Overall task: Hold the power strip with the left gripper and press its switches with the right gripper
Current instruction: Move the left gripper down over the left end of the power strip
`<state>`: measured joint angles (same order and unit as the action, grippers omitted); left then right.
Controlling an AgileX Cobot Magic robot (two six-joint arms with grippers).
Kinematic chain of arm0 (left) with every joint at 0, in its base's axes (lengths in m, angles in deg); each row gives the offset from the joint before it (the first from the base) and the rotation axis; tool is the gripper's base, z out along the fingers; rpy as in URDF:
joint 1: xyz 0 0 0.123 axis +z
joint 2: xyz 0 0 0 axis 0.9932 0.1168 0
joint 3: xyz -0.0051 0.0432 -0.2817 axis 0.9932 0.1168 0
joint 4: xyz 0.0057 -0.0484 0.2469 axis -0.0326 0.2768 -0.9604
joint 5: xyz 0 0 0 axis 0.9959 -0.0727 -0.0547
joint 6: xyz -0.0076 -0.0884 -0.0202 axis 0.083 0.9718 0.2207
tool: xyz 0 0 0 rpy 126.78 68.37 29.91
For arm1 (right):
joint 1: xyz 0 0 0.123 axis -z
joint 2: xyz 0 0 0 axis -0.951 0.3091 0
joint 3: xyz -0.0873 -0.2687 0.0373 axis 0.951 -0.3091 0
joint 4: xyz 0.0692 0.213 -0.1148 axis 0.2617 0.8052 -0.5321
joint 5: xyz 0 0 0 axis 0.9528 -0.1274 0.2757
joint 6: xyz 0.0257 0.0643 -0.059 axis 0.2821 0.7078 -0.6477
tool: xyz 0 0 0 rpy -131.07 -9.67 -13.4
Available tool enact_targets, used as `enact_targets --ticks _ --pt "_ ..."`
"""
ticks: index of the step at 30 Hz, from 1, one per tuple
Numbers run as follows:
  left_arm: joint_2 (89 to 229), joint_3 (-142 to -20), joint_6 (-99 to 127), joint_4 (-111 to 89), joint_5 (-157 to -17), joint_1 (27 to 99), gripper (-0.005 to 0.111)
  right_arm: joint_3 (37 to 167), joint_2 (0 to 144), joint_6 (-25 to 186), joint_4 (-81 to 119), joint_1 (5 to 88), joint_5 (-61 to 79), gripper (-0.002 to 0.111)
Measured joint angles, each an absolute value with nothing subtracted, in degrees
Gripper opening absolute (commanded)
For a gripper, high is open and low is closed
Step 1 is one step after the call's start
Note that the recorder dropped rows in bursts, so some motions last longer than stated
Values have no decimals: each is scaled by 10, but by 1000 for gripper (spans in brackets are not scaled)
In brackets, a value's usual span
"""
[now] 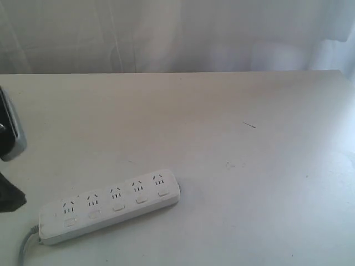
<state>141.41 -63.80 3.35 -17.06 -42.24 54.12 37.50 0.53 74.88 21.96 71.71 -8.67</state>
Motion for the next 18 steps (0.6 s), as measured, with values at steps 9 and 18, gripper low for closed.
enact_targets --ticks 9,18 --pt "1511 -640 -33 -166 -379 506 83 375 5 749 220 717 -87 0" --pt "1622 -652 -7 -177 -388 479 97 375 5 749 220 717 -87 0"
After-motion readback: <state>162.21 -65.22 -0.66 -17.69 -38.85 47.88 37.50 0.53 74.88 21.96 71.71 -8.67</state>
